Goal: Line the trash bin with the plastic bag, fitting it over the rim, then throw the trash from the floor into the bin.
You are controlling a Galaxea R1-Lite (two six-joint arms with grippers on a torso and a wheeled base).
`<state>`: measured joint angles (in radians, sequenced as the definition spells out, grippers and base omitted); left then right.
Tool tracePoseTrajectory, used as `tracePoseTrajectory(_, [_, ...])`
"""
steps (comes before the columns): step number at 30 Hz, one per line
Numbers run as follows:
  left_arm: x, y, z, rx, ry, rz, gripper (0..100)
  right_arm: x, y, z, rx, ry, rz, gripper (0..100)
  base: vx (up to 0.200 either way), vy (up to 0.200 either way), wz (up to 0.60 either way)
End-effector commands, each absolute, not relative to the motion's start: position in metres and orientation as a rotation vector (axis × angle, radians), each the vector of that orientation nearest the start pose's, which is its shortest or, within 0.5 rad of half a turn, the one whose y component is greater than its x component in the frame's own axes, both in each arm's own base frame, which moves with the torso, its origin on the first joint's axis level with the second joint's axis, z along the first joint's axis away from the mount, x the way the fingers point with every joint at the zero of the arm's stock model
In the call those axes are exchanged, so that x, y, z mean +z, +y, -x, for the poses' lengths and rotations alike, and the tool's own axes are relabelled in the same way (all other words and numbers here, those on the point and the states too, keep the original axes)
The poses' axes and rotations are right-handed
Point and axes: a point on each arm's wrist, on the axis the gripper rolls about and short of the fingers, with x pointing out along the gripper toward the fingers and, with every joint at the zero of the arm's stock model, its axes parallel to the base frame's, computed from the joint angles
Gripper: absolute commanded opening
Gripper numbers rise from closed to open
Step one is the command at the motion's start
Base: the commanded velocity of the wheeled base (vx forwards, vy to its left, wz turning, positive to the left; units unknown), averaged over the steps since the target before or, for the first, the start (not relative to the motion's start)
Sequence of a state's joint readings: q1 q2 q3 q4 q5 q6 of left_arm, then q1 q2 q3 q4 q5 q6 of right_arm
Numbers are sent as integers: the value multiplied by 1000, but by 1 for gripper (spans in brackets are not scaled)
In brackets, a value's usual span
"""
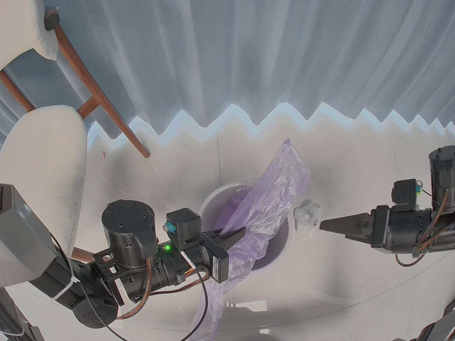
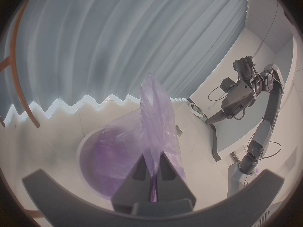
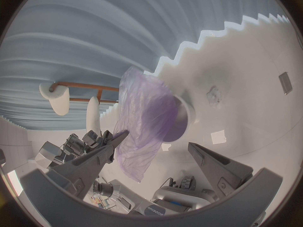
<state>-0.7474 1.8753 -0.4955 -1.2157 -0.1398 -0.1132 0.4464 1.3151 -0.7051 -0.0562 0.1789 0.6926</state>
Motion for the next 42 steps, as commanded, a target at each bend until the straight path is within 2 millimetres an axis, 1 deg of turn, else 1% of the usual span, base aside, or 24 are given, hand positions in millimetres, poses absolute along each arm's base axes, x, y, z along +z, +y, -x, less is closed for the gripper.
tracePoseTrajectory(1, [107,-208,-218,-878,213,54,0,191,113,-191,426,809,-549,100,0,0,0])
tracePoseTrajectory(3, [107,-209,-218,-883,200,58,0,190,119,-197,431,820,-545,100,0,0,0])
tracePoseTrajectory(4, [106,-210,-219,-885,191,60,0,190,123,-204,427,824,-545,100,0,0,0])
tracePoseTrajectory(5, [106,-210,-219,-888,188,61,0,190,123,-205,427,824,-545,100,0,0,0])
tracePoseTrajectory(8, [103,-215,-220,-899,167,67,0,191,132,-221,409,818,-550,100,0,0,0])
tracePoseTrajectory(11, [101,-216,-219,-902,166,67,0,193,137,-229,386,803,-555,100,0,0,0])
tracePoseTrajectory(12, [101,-216,-219,-902,166,67,0,193,137,-229,386,803,-555,100,0,0,0])
tracePoseTrajectory(15, [100,-216,-217,-910,171,63,0,208,141,-238,401,755,-574,100,0,0,0])
tracePoseTrajectory(18, [100,-218,-214,-922,171,63,0,213,145,-243,406,741,-580,100,0,0,0])
tracePoseTrajectory(21, [102,-220,-212,-932,154,68,0,214,148,-250,387,726,-581,100,0,0,0])
tracePoseTrajectory(24, [105,-222,-211,-943,132,75,0,209,154,-263,322,711,-576,100,0,0,0])
tracePoseTrajectory(26, [106,-223,-209,-950,130,76,0,207,156,-267,302,708,-576,100,0,0,0])
tracePoseTrajectory(34, [104,-222,-208,-951,137,73,0,213,155,-269,303,685,-594,100,0,0,0])
tracePoseTrajectory(38, [103,-222,-208,-949,140,72,0,214,153,-266,297,678,-596,100,0,0,0])
tracePoseTrajectory(39, [103,-223,-209,-949,142,71,0,215,153,-265,297,676,-597,0,0,0,0])
tracePoseTrajectory(42, [103,-223,-208,-951,139,72,0,216,150,-261,298,677,-598,0,0,0,0])
